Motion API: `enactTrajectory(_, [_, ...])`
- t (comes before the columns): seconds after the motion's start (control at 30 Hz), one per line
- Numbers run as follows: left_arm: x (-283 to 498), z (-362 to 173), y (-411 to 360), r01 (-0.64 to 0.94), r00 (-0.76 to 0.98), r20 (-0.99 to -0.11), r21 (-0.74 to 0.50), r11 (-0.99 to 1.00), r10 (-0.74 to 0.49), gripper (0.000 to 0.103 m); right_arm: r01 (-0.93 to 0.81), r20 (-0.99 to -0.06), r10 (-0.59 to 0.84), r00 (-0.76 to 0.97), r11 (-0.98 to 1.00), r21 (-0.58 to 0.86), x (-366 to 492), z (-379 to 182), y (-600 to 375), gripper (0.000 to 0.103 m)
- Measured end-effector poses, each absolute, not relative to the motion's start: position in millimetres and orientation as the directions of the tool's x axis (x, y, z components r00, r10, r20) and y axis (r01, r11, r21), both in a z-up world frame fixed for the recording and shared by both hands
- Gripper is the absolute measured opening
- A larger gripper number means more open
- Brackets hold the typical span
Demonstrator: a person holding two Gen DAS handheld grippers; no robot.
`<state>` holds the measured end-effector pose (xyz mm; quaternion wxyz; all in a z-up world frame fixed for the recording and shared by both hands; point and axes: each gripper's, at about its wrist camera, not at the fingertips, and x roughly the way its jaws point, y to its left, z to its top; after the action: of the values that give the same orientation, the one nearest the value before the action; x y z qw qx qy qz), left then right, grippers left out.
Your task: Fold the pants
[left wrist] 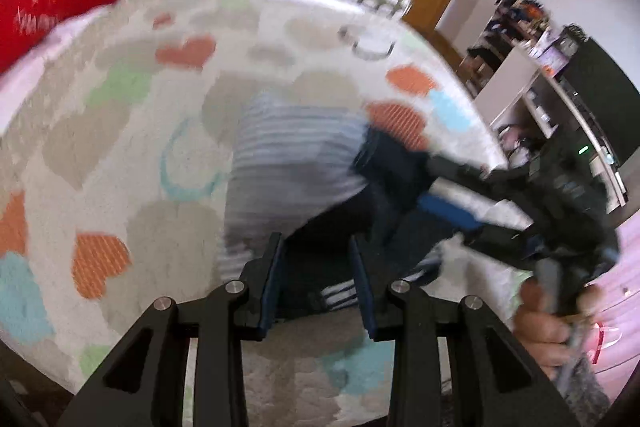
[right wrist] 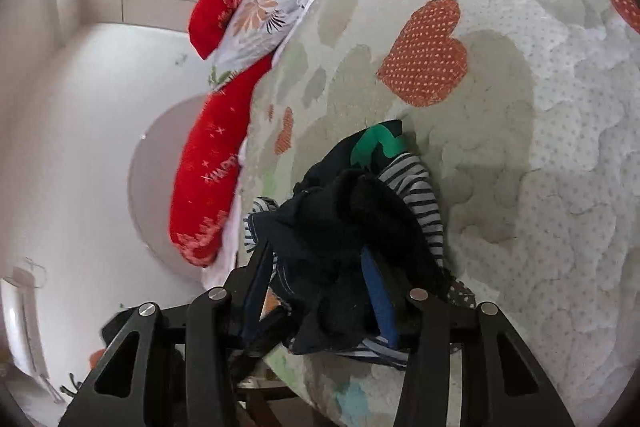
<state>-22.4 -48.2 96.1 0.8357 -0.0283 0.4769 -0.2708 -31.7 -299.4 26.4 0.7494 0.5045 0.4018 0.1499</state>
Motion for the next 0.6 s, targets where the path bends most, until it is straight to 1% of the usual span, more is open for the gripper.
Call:
enactTrajectory(0.07, [-17,109,-54,0.433,0.427,-0.769,-0.287,0.855,-0.475,0.049,0.176,-0.440,0.624,0.646,0.439,0.881,-32,31,-301,0.050])
enactTrajectory(0.1, [-13,111,-57,0.427,0.438,-0.769,-0.278,0.861,-0.465,0.050,0.165,-0.437,0.619,0.652,0.447,0.879,-35,35,-305,0.050])
enactTrajectory(0.23, [25,109,-73,0.376,0.458,-0.783,-0.259,0.890,-0.421,0.050,0.138,-0.438,0.592,0.677,0.483,0.865,-43,50,-308,0.051])
enactTrajectory(0.3, [51,96,-83,0.336,0.424,-0.815,-0.264,0.904,-0.395,0.050,0.132,-0.442,0.582,0.682,0.497,0.858,-45,52,-310,0.051])
enactTrajectory(0.37, [69,78,-95,0.314,0.395,-0.853,-0.223,0.923,-0.340,0.050,0.151,-0.489,0.548,0.678,0.547,0.823,-46,51,-311,0.051])
enactTrajectory(0.47, [82,58,-106,0.301,0.382,-0.882,-0.163,0.939,-0.276,0.051,0.196,-0.571,0.488,0.660,0.621,0.758,-42,41,-308,0.051])
enactTrajectory(0.5, [83,55,-107,0.304,0.380,-0.884,-0.159,0.939,-0.273,0.051,0.218,-0.602,0.460,0.652,0.647,0.731,-42,37,-308,0.051])
enactTrajectory(0.6, [82,64,-99,0.313,0.364,-0.875,-0.209,0.926,-0.320,0.051,0.222,-0.613,0.413,0.674,0.678,0.701,-46,43,-309,0.051])
